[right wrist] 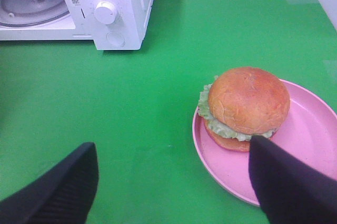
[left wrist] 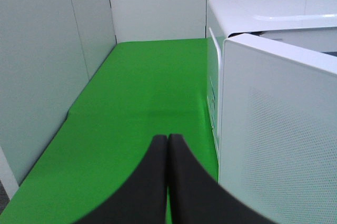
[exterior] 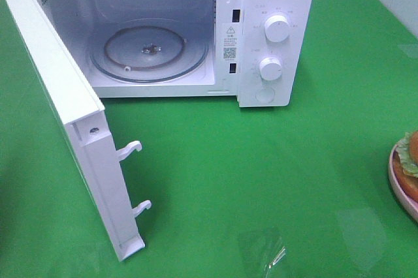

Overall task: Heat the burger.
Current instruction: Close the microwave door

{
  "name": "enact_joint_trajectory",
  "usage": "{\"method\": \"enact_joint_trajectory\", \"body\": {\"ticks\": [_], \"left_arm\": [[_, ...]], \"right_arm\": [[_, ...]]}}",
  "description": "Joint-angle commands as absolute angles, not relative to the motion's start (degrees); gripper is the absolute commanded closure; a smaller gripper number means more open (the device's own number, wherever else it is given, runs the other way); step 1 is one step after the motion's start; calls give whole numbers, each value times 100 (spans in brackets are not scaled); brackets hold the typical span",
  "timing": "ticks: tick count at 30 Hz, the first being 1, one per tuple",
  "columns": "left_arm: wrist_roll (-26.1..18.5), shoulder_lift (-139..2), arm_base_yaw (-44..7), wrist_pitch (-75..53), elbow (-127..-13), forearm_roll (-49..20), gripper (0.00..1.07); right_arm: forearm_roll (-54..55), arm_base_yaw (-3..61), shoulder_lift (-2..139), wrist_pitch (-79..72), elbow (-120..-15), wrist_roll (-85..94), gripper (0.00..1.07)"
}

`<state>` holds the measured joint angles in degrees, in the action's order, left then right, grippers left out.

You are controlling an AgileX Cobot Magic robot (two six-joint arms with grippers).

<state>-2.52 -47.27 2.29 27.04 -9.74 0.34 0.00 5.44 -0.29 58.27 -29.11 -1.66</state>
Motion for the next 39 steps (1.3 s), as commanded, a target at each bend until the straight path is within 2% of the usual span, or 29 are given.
{"method": "enact_joint_trajectory", "body": {"ticks": [1, 2, 3, 4, 5, 6, 7, 8, 9, 11, 15, 21, 25, 26, 33, 35, 39], "left_arm": [[74, -5031, 252, 3163, -957, 350, 107], [413, -5306, 252, 3335, -1008, 688, 107], [413, -5306, 252, 3335, -1008, 688, 107], [682, -5535, 252, 3443, -1077, 1209, 107], [682, -5535, 252, 3443, -1077, 1209, 107], [945, -5730, 252, 3484, -1157, 1702, 107], [945, -5730, 252, 3484, -1157, 1702, 107], [1278, -5930, 252, 3575, -1238, 2160, 107], [1278, -5930, 252, 3575, -1238, 2160, 107], [1684, -6176, 252, 3925, -1324, 2773, 107], [2040, -6629, 252, 4458, -1341, 3266, 107], [2114, -7145, 246, 4526, -1599, 3289, 107], [2040, -7460, -109, 4503, -1811, 3295, 107], [1896, -7632, -286, 4481, -1885, 3266, 107], [1816, -8050, -458, 4509, -2005, 3060, 107], [1793, -8331, -699, 4503, -2229, 3060, 107], [1793, -8549, -871, 4503, -2384, 3048, 107]], "right_arm": [[-46, 533, -160, 5741, -2905, -166, 31], [-46, 533, -160, 5741, -2905, -166, 31], [-46, 533, -160, 5741, -2905, -166, 31], [-46, 533, -160, 5741, -2905, -166, 31], [-46, 533, -160, 5741, -2905, -166, 31], [-46, 533, -160, 5741, -2905, -166, 31], [-46, 533, -160, 5741, -2905, -166, 31], [-46, 533, -160, 5741, -2905, -166, 31], [-46, 533, -160, 5741, -2905, -166, 31], [-46, 533, -160, 5741, -2905, -166, 31], [-46, 533, -160, 5741, -2905, -166, 31], [-46, 533, -160, 5741, -2905, -166, 31], [-46, 533, -160, 5741, -2905, -166, 31], [-46, 533, -160, 5741, -2905, -166, 31], [-46, 533, -160, 5741, -2905, -166, 31], [-46, 533, -160, 5741, -2905, -166, 31], [-46, 533, -160, 5741, -2905, -166, 31]]}}
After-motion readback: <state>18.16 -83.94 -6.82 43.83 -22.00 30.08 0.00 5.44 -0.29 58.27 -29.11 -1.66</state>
